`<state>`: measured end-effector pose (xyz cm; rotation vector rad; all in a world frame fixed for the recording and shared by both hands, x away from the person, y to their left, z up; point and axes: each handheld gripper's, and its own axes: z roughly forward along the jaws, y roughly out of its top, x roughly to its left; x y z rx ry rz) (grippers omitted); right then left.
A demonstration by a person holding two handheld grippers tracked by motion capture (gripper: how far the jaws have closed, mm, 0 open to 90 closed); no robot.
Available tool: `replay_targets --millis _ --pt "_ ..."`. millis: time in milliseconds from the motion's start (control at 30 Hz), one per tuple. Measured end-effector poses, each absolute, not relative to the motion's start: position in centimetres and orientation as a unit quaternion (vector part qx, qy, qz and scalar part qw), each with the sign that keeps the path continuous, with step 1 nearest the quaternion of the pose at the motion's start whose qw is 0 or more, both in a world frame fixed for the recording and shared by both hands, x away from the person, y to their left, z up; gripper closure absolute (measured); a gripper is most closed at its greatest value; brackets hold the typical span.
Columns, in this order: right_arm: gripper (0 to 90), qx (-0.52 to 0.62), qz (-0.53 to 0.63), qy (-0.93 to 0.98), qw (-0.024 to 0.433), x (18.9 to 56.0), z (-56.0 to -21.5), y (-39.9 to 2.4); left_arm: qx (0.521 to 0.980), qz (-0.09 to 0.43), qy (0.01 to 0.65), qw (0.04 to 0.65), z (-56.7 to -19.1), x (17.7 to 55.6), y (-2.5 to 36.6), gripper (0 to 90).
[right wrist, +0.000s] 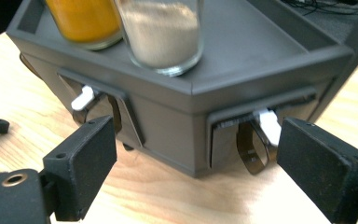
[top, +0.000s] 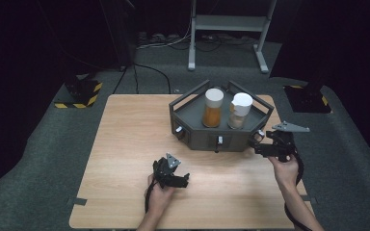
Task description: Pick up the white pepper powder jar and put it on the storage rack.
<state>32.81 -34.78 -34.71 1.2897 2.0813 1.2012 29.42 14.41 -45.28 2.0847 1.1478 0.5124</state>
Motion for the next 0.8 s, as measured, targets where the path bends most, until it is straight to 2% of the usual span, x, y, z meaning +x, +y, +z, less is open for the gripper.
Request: replay_targets --millis 800 --pt "11.6 0.487 0.401 0.746 0.213 29.8 -38.5 -35.1 0.803 0.197 0.443 0.347 -45.3 29.4 14.4 5.7"
